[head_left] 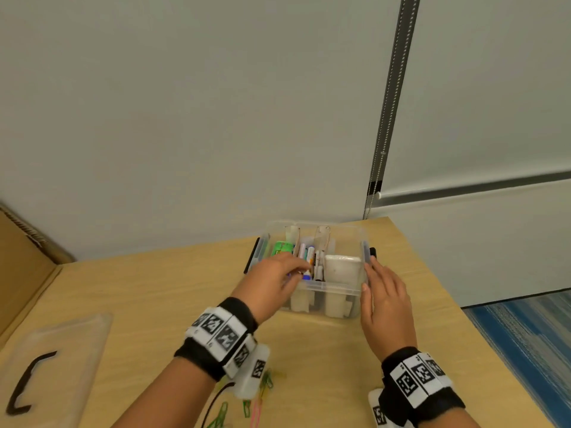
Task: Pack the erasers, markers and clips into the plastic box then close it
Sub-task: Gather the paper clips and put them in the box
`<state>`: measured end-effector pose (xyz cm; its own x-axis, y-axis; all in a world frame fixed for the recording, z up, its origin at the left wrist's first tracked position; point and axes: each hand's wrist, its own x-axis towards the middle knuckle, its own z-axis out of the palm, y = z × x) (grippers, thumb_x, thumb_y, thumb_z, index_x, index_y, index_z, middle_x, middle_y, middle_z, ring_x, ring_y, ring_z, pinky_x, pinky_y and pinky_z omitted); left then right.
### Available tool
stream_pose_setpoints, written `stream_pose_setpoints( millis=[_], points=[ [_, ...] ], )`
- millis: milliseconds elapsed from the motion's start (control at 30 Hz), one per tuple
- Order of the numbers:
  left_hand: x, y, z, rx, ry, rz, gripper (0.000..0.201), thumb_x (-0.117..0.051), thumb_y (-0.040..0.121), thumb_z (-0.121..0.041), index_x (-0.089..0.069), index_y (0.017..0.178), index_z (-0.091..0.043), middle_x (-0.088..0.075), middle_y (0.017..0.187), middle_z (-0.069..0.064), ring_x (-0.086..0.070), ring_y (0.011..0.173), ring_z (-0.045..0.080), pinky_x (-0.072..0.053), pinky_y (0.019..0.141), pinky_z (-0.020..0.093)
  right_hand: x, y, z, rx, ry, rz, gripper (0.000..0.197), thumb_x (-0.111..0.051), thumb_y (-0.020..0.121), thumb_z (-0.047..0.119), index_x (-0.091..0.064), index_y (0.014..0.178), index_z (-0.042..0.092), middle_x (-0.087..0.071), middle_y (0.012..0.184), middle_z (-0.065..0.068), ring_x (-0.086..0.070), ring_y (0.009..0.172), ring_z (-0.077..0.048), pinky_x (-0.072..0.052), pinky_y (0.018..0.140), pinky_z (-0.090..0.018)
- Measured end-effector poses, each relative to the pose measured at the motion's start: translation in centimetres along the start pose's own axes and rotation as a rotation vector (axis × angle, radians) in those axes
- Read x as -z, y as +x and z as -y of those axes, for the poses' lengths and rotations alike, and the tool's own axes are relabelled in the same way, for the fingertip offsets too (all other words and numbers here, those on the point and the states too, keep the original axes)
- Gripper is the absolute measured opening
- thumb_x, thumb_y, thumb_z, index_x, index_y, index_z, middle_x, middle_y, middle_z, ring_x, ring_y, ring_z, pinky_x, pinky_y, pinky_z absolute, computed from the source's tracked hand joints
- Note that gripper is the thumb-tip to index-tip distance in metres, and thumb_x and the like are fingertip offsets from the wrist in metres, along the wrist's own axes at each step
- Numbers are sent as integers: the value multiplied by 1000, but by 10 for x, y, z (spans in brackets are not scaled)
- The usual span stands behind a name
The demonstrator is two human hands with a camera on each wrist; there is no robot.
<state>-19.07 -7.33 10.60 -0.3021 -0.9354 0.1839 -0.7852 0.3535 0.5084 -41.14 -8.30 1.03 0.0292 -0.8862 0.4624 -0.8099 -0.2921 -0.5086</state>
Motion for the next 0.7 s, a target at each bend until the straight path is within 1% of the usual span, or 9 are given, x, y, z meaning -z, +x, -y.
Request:
stream_pose_setpoints(
  millis=[133, 233, 300, 367, 433, 467, 533, 600, 700],
  points=[
    [9, -67, 53, 133, 35, -7, 24, -53, 94, -23, -65, 115, -27, -63, 110, -13, -58, 96, -1, -51, 86, 21, 2, -17, 37, 103, 25, 17, 43, -42, 90, 35, -46, 129, 18, -41, 132, -2, -36, 122, -20, -38, 101, -34],
    [3, -108, 88, 246, 126, 109, 23, -53, 94, -31, -62, 115, -31, -61, 110, -14, -57, 98, 2, -49, 87, 24, -13, -35, 68, 234, 55, 276, 35, -44, 90, 39, -52, 119, 21, -43, 116, 5, -43, 109, -13, -46, 89, -27],
    [1, -131, 104, 297, 168, 186, 27, -55, 91, -39, -58, 118, -35, -57, 113, -16, -55, 106, 4, -46, 91, 22, -26, -45, 84, 268, 41, 548, 44, -48, 89, 46, -48, 125, 21, -40, 118, 7, -44, 111, -13, -45, 91, -25],
    [1, -149, 114, 379, 174, 284, 52, -61, 81, -55, -51, 128, -36, -51, 122, -16, -49, 115, 7, -42, 96, 23, -38, -54, 94, 241, 31, 818, 69, -61, 81, 52, -37, 138, 21, -34, 126, 6, -37, 117, -14, -42, 99, -28],
    [6, -166, 120, 473, 166, 420, 97, -59, 54, -79, -39, 138, -33, -42, 130, -14, -41, 120, 9, -40, 100, 28, -47, -62, 100, 243, -58, 1006, 99, -72, 67, 56, -23, 145, 21, -27, 133, 4, -28, 122, -16, -38, 104, -32],
    [8, -175, 122, 495, 172, 481, 114, -55, 42, -83, -34, 142, -31, -38, 133, -13, -37, 121, 10, -40, 102, 30, -51, -66, 102, 256, -119, 1064, 109, -75, 61, 58, -19, 147, 21, -25, 135, 3, -25, 123, -18, -36, 107, -33],
    [10, -191, 126, 491, 187, 564, 132, -56, 30, -84, -25, 145, -28, -30, 136, -11, -31, 122, 11, -38, 104, 30, -57, -72, 106, 278, -200, 1109, 115, -79, 56, 57, -17, 147, 23, -23, 134, 2, -22, 124, -20, -33, 109, -35],
    [8, -203, 129, 472, 218, 608, 139, -68, 27, -79, -20, 146, -25, -26, 135, -8, -27, 121, 12, -35, 107, 30, -65, -74, 110, 259, -181, 1092, 108, -81, 57, 50, -23, 145, 27, -25, 129, 3, -23, 120, -19, -34, 107, -34],
    [-1, -215, 132, 448, 238, 570, 117, -83, 48, -57, -22, 141, -22, -26, 131, -5, -27, 119, 13, -33, 106, 28, -74, -74, 118, 224, -94, 1054, 82, -80, 64, 43, -40, 133, 29, -30, 113, 8, -30, 107, -14, -37, 98, -29]
  ],
)
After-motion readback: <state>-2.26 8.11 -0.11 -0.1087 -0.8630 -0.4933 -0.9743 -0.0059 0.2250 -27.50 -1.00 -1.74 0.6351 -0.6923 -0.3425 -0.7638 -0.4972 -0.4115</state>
